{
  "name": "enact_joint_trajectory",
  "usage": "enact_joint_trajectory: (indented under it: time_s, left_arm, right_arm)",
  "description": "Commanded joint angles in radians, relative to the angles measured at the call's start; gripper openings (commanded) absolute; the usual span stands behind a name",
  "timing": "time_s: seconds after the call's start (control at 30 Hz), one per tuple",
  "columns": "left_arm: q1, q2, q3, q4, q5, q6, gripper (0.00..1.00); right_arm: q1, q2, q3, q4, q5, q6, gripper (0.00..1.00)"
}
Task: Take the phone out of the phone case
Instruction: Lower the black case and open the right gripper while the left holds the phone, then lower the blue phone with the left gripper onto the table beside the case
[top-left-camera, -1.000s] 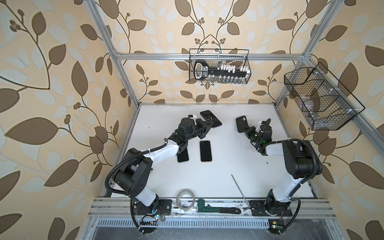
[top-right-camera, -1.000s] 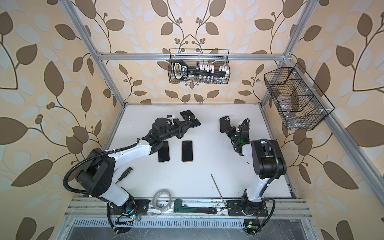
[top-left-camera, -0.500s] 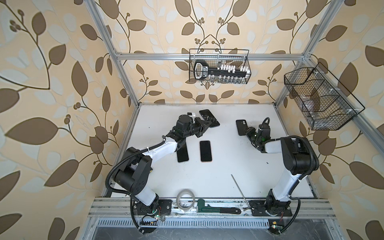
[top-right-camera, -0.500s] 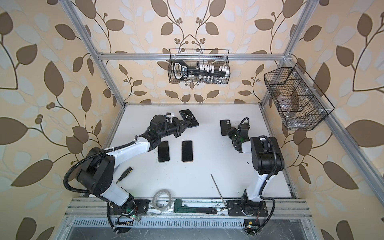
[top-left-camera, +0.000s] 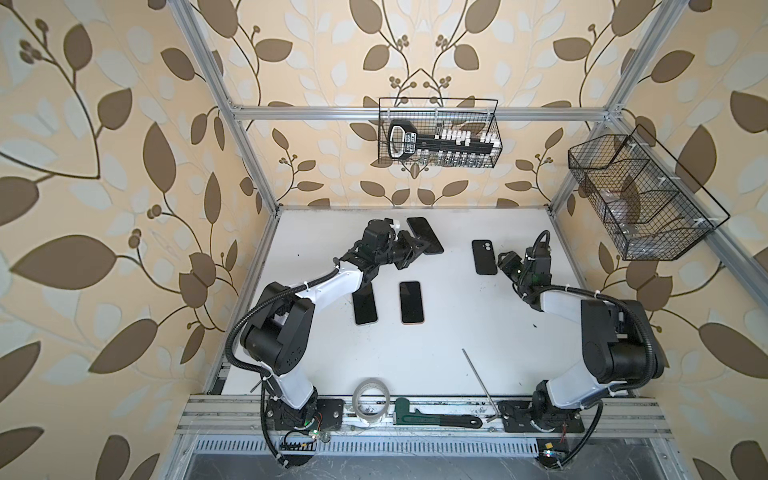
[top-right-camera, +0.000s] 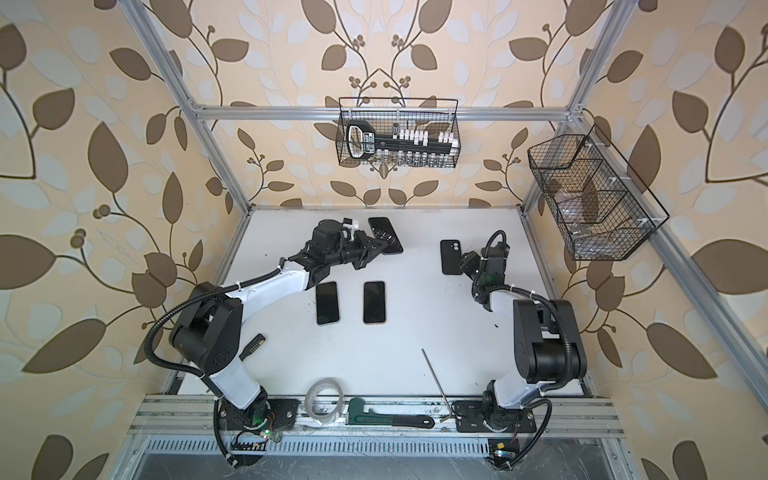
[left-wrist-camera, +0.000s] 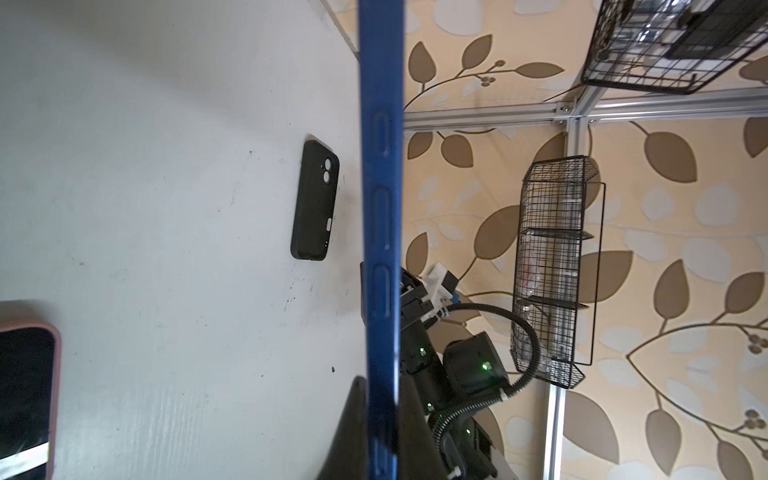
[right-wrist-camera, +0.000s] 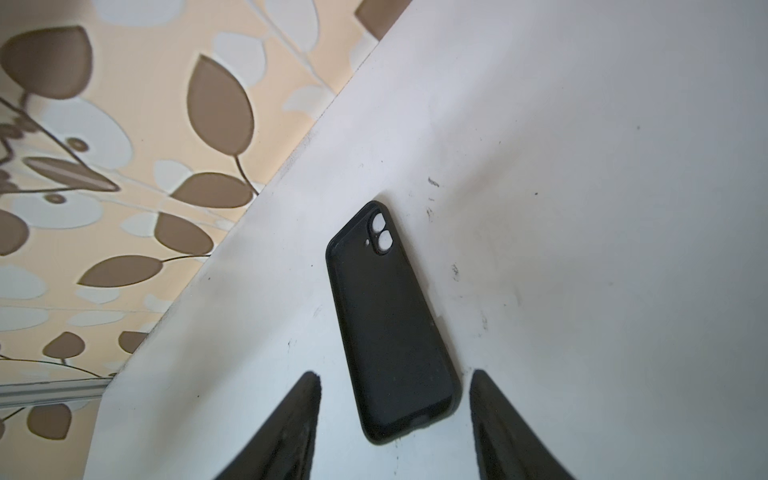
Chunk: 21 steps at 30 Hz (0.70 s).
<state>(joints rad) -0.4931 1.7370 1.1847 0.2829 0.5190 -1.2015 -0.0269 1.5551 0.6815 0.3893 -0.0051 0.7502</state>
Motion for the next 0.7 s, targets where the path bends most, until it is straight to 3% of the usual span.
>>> enact_joint_trajectory:
  time_s: [0.0,0.23,0.4,0.67]
  left_arm:
    - [-0.023,0.064,0.095,-0.017,0.031,0.109,0.0]
    - [-0.05,0.254,0.243,-0.06,0.049,0.163,0.0]
    - [-0.095,0.386,0.367,-0.101,0.058,0.197,0.0]
    - [-0.137,0.51,0.522,-0.213,0.002,0.287,0.0]
  right_arm:
    - [0.025,-0.086,-0.03,-0.071,0.031,-0.094,0.59]
    - [0.041,-0.217,0.001,-0.211,-0.04,-0.181,0.63]
    - [0.018,-0.282,-0.033,-0.219,-0.154,-0.172,0.67]
    - [-0.027,-0.362,-0.101,-0.218,-0.233,-0.176,0.68]
